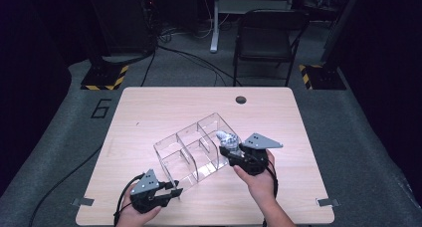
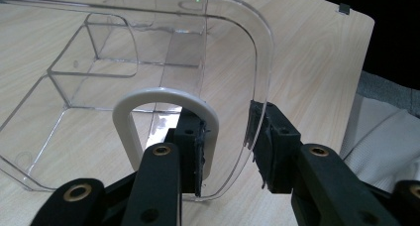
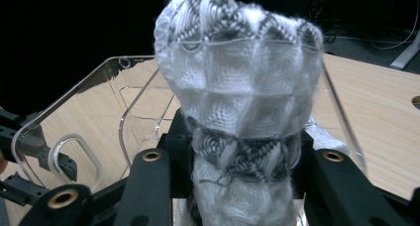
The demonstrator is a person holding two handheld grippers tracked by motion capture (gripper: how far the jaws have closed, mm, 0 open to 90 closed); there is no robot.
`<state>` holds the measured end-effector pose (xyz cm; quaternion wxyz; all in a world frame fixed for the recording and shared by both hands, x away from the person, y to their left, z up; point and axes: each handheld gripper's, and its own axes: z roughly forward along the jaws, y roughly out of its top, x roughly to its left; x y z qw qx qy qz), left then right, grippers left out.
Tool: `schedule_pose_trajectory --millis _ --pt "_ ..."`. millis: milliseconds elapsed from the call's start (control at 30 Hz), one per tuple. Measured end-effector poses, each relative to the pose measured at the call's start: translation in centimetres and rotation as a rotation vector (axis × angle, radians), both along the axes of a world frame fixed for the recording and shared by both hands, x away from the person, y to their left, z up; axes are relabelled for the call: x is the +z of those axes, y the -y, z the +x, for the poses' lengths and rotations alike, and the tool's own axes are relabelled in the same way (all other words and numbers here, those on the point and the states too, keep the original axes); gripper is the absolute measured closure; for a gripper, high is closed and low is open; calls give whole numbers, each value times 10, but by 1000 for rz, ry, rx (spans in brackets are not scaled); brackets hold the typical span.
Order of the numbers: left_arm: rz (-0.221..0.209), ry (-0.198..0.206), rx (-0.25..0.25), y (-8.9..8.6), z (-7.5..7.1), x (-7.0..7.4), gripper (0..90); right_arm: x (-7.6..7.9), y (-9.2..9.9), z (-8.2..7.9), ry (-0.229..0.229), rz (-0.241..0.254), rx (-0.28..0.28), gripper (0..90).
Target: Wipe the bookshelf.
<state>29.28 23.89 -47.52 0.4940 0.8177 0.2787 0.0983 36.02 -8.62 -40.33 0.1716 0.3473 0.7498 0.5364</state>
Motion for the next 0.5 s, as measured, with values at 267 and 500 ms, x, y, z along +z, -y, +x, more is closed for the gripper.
schedule_pose_trajectory --millis 267,500 --pt "0 2 -3 0 0 0 661 -3 -18 17 -35 -67 -15 584" --pt "-1 1 -5 0 0 0 661 1 -35 36 -43 -114 -20 576"
